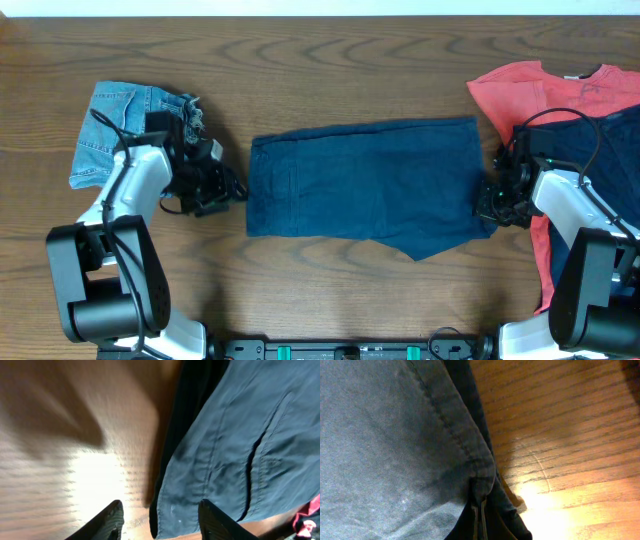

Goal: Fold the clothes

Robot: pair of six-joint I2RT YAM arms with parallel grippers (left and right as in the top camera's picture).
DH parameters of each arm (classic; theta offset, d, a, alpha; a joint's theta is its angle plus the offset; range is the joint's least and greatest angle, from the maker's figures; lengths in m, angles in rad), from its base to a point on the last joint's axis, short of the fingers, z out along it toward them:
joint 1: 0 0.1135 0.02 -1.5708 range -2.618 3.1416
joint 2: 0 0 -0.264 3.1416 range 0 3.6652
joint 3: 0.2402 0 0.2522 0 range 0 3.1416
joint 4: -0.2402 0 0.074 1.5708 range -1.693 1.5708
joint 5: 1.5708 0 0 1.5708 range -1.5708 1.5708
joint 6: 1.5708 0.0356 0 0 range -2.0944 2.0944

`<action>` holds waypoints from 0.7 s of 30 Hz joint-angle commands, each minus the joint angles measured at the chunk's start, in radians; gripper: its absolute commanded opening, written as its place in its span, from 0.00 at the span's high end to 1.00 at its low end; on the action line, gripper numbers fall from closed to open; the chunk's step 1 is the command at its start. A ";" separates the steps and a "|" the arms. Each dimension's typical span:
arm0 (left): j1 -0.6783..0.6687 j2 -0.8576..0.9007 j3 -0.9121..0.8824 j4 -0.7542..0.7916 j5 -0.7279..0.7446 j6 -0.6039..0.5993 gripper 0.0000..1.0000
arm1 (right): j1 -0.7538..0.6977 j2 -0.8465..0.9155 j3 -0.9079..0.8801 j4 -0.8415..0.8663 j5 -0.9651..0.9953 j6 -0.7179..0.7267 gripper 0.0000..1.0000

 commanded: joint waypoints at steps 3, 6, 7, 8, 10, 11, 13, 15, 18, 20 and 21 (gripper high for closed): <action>-0.033 -0.002 -0.107 0.061 0.093 0.008 0.49 | -0.006 0.002 0.020 0.002 -0.012 -0.015 0.99; -0.056 -0.001 -0.162 0.108 0.095 0.008 0.50 | -0.005 0.002 0.020 0.002 -0.012 -0.014 0.99; -0.061 -0.001 -0.172 0.117 0.096 0.008 0.58 | -0.006 0.002 0.020 0.002 -0.012 -0.014 0.99; -0.065 -0.001 -0.177 0.121 0.096 0.008 0.69 | -0.006 0.002 0.020 0.002 -0.012 -0.014 0.99; -0.066 -0.002 -0.177 0.121 0.096 0.006 0.94 | -0.006 0.002 0.020 0.002 -0.012 -0.014 0.99; -0.065 -0.002 -0.176 0.120 0.095 0.006 0.94 | -0.006 0.002 0.020 0.002 -0.012 -0.014 0.99; -0.056 -0.002 -0.169 0.113 0.095 0.006 0.94 | -0.006 0.002 0.020 0.002 -0.012 -0.014 0.99; -0.045 -0.003 -0.151 0.099 0.095 0.007 0.94 | -0.006 0.002 0.020 0.002 -0.012 -0.014 0.99; -0.019 -0.004 -0.102 0.070 0.087 0.008 0.94 | -0.006 0.002 0.020 0.002 -0.011 -0.015 0.99; -0.001 -0.004 -0.061 0.053 0.072 0.008 0.94 | -0.006 0.002 0.020 0.002 -0.011 -0.015 0.99; 0.005 -0.004 -0.043 0.047 0.054 0.008 0.94 | -0.006 0.002 0.020 0.002 -0.011 -0.015 0.99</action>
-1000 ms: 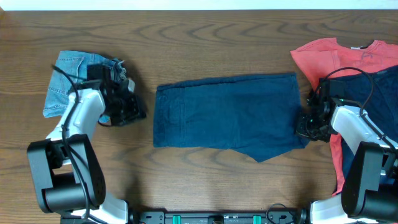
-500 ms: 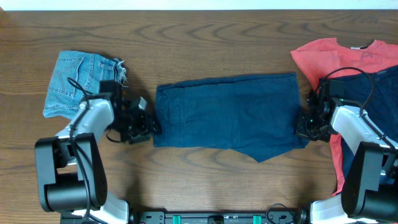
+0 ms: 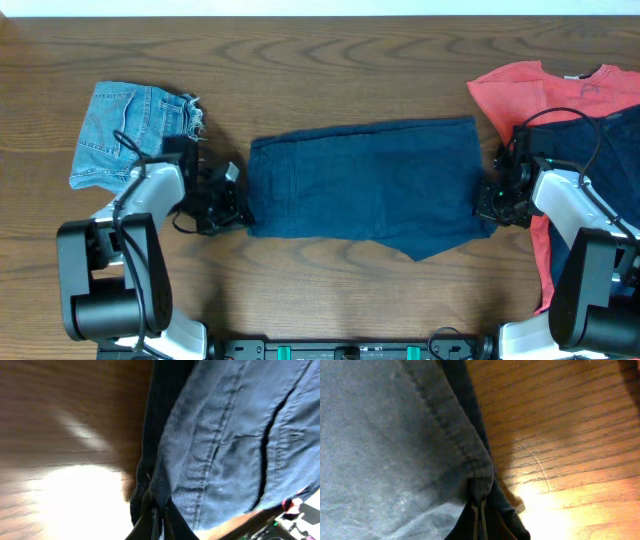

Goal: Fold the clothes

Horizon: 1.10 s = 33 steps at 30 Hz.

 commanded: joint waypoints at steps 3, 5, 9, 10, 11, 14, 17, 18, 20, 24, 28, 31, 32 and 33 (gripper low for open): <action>0.027 -0.004 0.099 -0.013 -0.077 0.007 0.94 | -0.006 0.002 0.018 0.002 -0.011 -0.015 0.99; 0.027 -0.004 0.102 -0.006 -0.080 0.007 0.94 | -0.006 0.002 0.018 0.003 -0.011 -0.015 0.99; 0.027 -0.004 0.103 0.010 -0.100 0.006 0.94 | -0.006 0.002 0.018 0.003 -0.011 -0.015 0.99; 0.027 -0.004 0.105 0.010 -0.103 0.006 0.94 | -0.006 0.002 0.018 0.003 -0.011 -0.015 0.99; 0.027 -0.004 0.107 0.009 -0.103 0.006 0.94 | -0.006 0.002 0.018 0.003 -0.011 -0.015 0.99; 0.027 -0.004 0.118 -0.010 -0.102 0.006 0.94 | -0.006 0.000 0.019 -0.006 -0.027 -0.020 0.96; 0.027 -0.008 0.135 -0.045 -0.097 0.006 0.83 | -0.006 -0.016 0.032 -0.027 -0.127 -0.096 0.79; 0.027 -0.010 0.138 -0.055 -0.092 0.007 0.69 | -0.006 -0.028 0.043 -0.040 -0.172 -0.115 0.74; 0.027 -0.011 0.138 -0.070 -0.083 0.007 0.62 | -0.006 -0.058 0.066 -0.066 -0.229 -0.131 0.66; 0.016 -0.011 0.126 -0.080 -0.080 0.011 0.45 | -0.006 -0.154 0.128 -0.136 -0.231 -0.118 0.52; -0.019 -0.009 0.108 -0.062 -0.080 0.014 0.40 | -0.002 -0.237 0.152 -0.220 -0.250 -0.037 0.41; -0.055 -0.008 0.102 -0.036 -0.097 0.018 0.40 | 0.027 -0.254 0.151 -0.330 -0.292 -0.029 0.40; -0.066 -0.008 0.102 -0.025 -0.117 0.018 0.40 | 0.045 -0.252 0.145 -0.364 -0.303 -0.029 0.39; -0.077 -0.008 0.102 -0.014 -0.143 0.018 0.40 | 0.070 -0.251 0.130 -0.389 -0.307 -0.029 0.37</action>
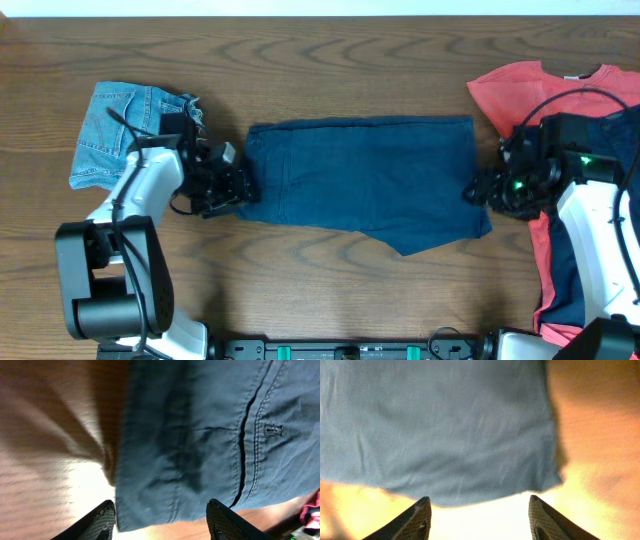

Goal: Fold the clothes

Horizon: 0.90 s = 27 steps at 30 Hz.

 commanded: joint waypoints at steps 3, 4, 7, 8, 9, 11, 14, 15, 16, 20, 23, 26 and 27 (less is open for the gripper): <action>-0.043 -0.008 -0.010 0.040 -0.113 0.014 0.43 | 0.133 0.009 -0.098 -0.043 -0.070 0.072 0.35; -0.043 -0.008 -0.010 0.047 -0.116 0.014 0.46 | 0.160 0.009 -0.130 -0.029 -0.070 0.101 0.36; -0.043 -0.008 -0.010 0.051 -0.116 0.013 0.54 | 0.239 0.010 -0.242 0.053 -0.070 0.226 0.48; -0.043 -0.008 -0.010 0.051 -0.116 0.013 0.56 | 0.263 0.010 -0.281 0.089 -0.070 0.272 0.50; -0.043 -0.008 -0.010 0.050 -0.116 0.013 0.59 | 0.282 0.010 -0.312 0.119 -0.070 0.306 0.52; -0.043 -0.008 -0.010 0.050 -0.116 0.013 0.59 | 0.313 0.010 -0.375 0.192 -0.070 0.383 0.57; -0.043 -0.008 -0.010 0.050 -0.115 0.013 0.60 | 0.334 0.010 -0.431 0.299 -0.088 0.447 0.56; -0.043 -0.008 -0.010 0.050 -0.115 0.013 0.61 | 0.336 0.010 -0.445 0.343 -0.105 0.455 0.53; -0.043 -0.008 -0.010 0.050 -0.115 0.013 0.60 | 0.336 0.010 -0.453 0.377 -0.122 0.465 0.52; -0.043 -0.008 -0.010 0.051 -0.116 0.013 0.61 | 0.336 0.010 -0.460 0.483 -0.145 0.482 0.49; -0.043 -0.008 -0.010 0.051 -0.116 0.013 0.61 | 0.336 0.010 -0.460 0.534 -0.139 0.509 0.56; -0.043 -0.008 -0.010 0.051 -0.116 0.013 0.62 | 0.337 0.010 -0.460 0.539 -0.090 0.532 0.73; -0.043 -0.008 -0.010 0.051 -0.116 0.013 0.64 | 0.337 0.010 -0.460 0.539 -0.079 0.532 0.86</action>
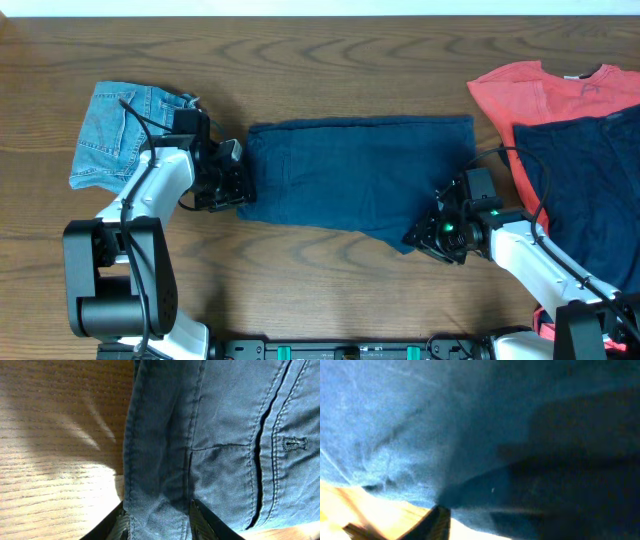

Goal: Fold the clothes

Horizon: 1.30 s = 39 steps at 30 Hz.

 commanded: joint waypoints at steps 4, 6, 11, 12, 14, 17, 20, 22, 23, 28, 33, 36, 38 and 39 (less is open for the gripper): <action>0.002 -0.008 -0.008 -0.002 -0.013 0.012 0.73 | 0.010 0.001 -0.005 -0.003 0.020 0.042 0.99; 0.003 -0.008 -0.008 0.002 -0.013 0.012 0.85 | 0.009 0.001 -0.004 -0.020 0.018 0.041 0.99; 0.016 -0.008 -0.007 0.044 -0.013 0.007 0.94 | -0.012 0.001 0.018 -0.148 0.017 -0.067 0.99; 0.023 -0.008 -0.007 0.058 -0.012 -0.003 0.94 | -0.017 0.001 0.024 -0.193 0.027 -0.093 0.99; 0.032 -0.008 -0.007 0.079 -0.012 -0.018 0.94 | -0.019 0.001 0.030 -0.257 0.061 -0.103 0.99; 0.040 -0.008 -0.007 0.103 -0.011 -0.029 0.94 | -0.020 0.001 0.031 -0.305 0.106 -0.108 0.99; 0.040 -0.008 -0.007 0.106 -0.007 -0.029 0.94 | -0.021 0.001 0.031 -0.299 0.119 -0.108 0.99; 0.040 -0.009 -0.005 0.095 0.006 -0.029 0.93 | -0.023 0.000 0.036 -0.294 0.119 -0.110 0.78; 0.040 -0.010 0.002 0.076 0.015 -0.029 0.84 | -0.023 -0.002 0.044 -0.294 0.114 -0.131 0.71; 0.040 -0.036 0.090 -0.080 0.025 -0.016 0.58 | -0.053 -0.042 0.156 -0.357 0.032 -0.277 0.64; 0.038 -0.117 0.179 -0.193 0.027 -0.018 0.56 | -0.093 -0.104 0.309 -0.449 0.033 -0.325 0.75; 0.023 -0.179 0.187 -0.188 0.075 -0.019 0.66 | -0.101 -0.119 0.364 -0.428 0.033 -0.323 0.99; -0.006 -0.196 0.185 -0.176 0.110 -0.036 0.79 | -0.101 -0.117 0.365 -0.375 0.038 -0.322 0.99; -0.029 -0.194 0.182 -0.171 0.113 -0.041 0.87 | -0.101 -0.110 0.356 -0.341 0.041 -0.309 0.99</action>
